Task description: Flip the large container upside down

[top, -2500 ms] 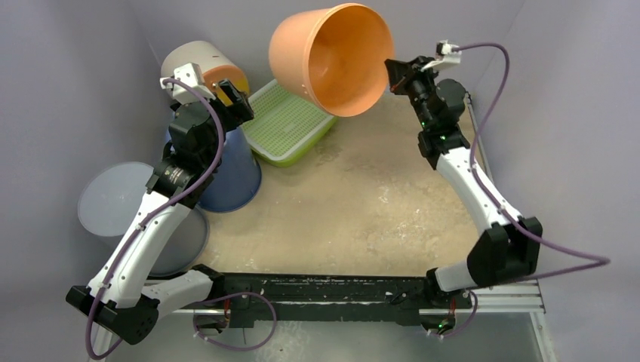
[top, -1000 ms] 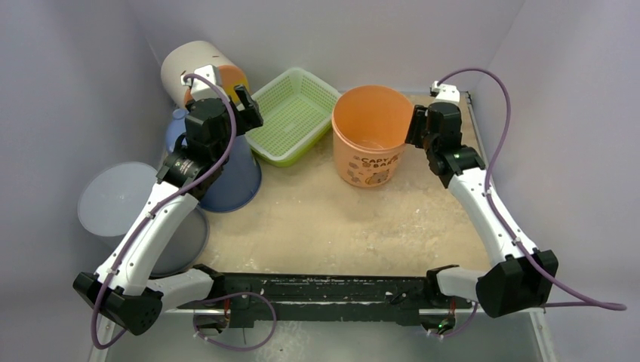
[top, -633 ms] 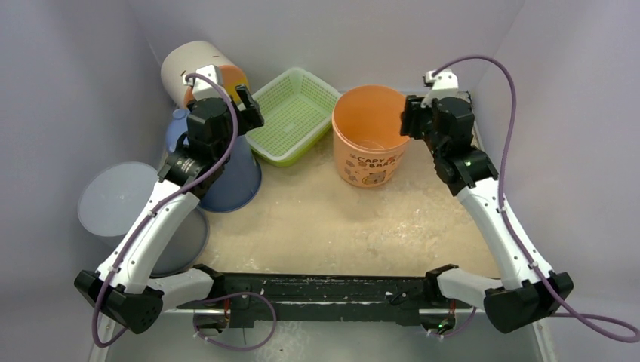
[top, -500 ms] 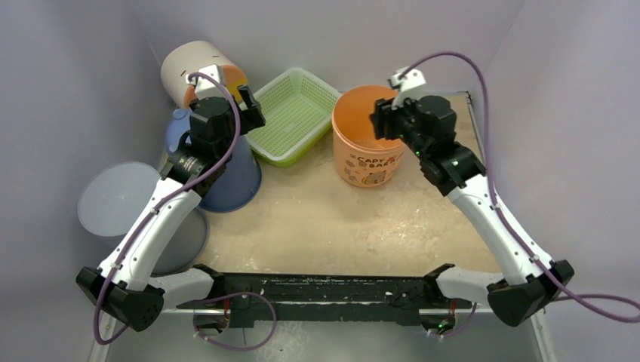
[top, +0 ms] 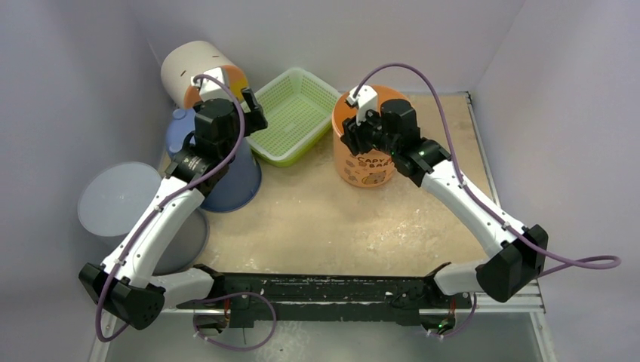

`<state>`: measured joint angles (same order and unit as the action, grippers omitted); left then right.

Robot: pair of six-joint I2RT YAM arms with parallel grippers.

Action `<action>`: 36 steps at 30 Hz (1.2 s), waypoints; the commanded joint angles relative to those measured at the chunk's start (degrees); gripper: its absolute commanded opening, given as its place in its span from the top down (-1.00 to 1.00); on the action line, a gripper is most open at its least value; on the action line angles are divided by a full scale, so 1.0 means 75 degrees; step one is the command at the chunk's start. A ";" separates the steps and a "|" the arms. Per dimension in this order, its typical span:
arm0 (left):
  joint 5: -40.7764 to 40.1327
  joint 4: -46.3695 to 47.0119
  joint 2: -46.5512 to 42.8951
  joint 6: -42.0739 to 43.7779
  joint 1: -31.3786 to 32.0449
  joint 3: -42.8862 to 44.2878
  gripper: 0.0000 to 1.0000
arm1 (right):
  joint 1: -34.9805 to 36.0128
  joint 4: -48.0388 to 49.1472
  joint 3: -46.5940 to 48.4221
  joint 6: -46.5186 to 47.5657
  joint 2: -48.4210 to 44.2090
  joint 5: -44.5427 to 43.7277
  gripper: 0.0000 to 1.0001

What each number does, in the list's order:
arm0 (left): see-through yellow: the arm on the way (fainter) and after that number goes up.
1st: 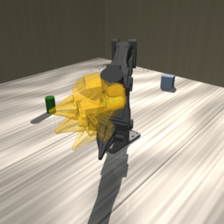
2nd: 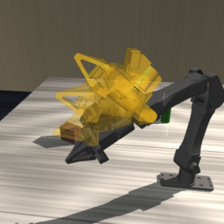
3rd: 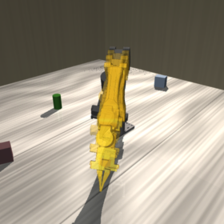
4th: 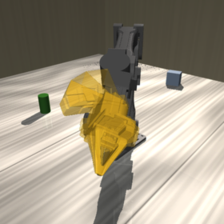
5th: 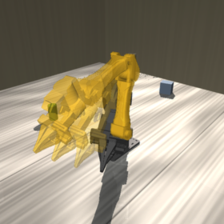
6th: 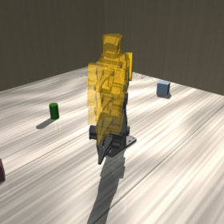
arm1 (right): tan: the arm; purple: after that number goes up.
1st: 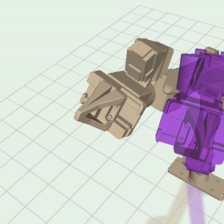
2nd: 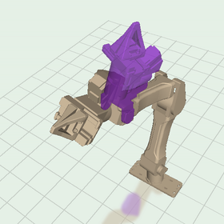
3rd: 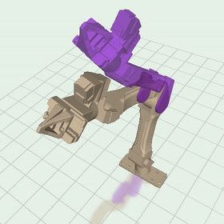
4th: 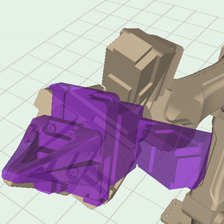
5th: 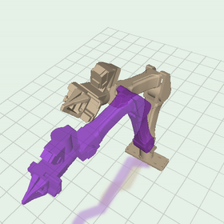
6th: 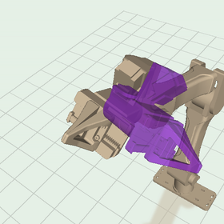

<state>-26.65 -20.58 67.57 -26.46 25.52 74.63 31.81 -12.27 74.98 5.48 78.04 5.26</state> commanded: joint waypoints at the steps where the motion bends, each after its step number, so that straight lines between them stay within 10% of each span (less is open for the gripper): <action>1: -0.0037 0.0290 -0.0150 -0.0117 -0.0026 -0.0152 -0.63 | -0.0006 0.0340 0.0064 0.0169 -0.0027 0.0405 0.07; 15: -0.0035 0.0263 -0.0307 -0.0090 -0.0021 -0.0227 -0.63 | -0.0017 0.0208 -0.0289 -0.0093 0.0567 -0.0053 0.18; 22: -0.0031 0.0203 -0.0310 -0.0076 -0.0022 -0.0101 -0.63 | -0.0009 0.0179 -0.0046 -0.0399 0.0501 0.0043 0.96; 25: -0.0046 0.0128 -0.0344 -0.0053 -0.0022 0.0039 -0.63 | -0.0007 0.0255 0.0122 -0.0691 0.0242 0.0556 1.00; 36: -0.0080 -0.0461 -0.0584 0.0129 -0.0019 0.0854 -0.63 | -0.0031 0.5164 -0.1578 -0.4448 -0.1022 0.3723 1.00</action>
<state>-26.74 -23.33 65.43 -26.37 25.52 76.40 31.51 5.72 65.08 -15.29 70.72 22.85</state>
